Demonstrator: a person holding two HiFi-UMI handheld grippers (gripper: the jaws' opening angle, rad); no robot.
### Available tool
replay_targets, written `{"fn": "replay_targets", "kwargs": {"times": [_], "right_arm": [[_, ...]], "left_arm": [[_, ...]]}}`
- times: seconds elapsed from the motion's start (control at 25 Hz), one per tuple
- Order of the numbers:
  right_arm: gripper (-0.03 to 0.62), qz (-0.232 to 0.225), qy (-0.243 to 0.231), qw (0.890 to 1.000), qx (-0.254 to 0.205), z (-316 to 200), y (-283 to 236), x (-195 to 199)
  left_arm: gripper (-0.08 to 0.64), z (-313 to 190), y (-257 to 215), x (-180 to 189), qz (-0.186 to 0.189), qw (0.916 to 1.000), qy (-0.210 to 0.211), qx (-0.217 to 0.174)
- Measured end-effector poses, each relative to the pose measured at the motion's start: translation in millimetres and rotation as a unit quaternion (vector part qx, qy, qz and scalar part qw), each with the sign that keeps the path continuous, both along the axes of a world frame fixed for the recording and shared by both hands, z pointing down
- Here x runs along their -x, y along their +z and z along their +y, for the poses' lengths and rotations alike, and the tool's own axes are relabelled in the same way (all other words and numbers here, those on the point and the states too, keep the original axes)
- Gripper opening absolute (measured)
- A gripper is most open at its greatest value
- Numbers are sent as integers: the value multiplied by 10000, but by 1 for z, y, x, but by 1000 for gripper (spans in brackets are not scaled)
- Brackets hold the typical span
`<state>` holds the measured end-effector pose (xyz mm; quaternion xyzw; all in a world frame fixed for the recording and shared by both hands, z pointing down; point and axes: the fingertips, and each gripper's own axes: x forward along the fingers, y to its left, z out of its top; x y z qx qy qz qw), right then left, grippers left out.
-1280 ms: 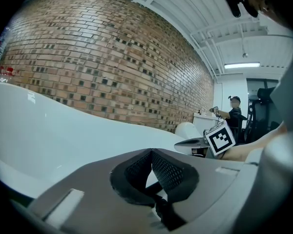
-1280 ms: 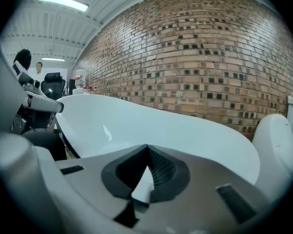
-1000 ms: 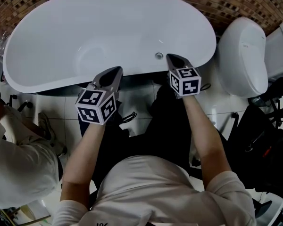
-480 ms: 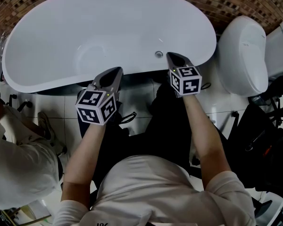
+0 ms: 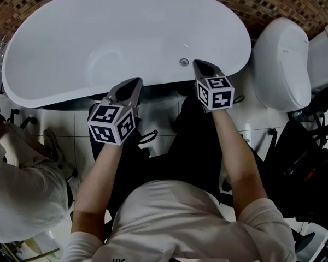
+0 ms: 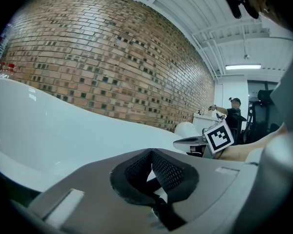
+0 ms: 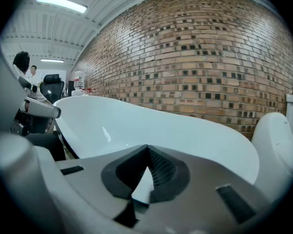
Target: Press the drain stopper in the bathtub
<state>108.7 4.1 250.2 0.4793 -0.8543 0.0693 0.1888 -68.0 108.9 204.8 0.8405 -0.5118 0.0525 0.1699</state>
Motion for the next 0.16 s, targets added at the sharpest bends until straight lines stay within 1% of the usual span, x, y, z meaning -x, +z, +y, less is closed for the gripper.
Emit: {"fn": "replay_targets", "kwargs": {"times": [0.16], "right_arm": [[16, -2, -5, 10000, 1, 0, 0, 1]], "left_arm": [[9, 0, 0, 0, 2, 10000, 4, 2]]}}
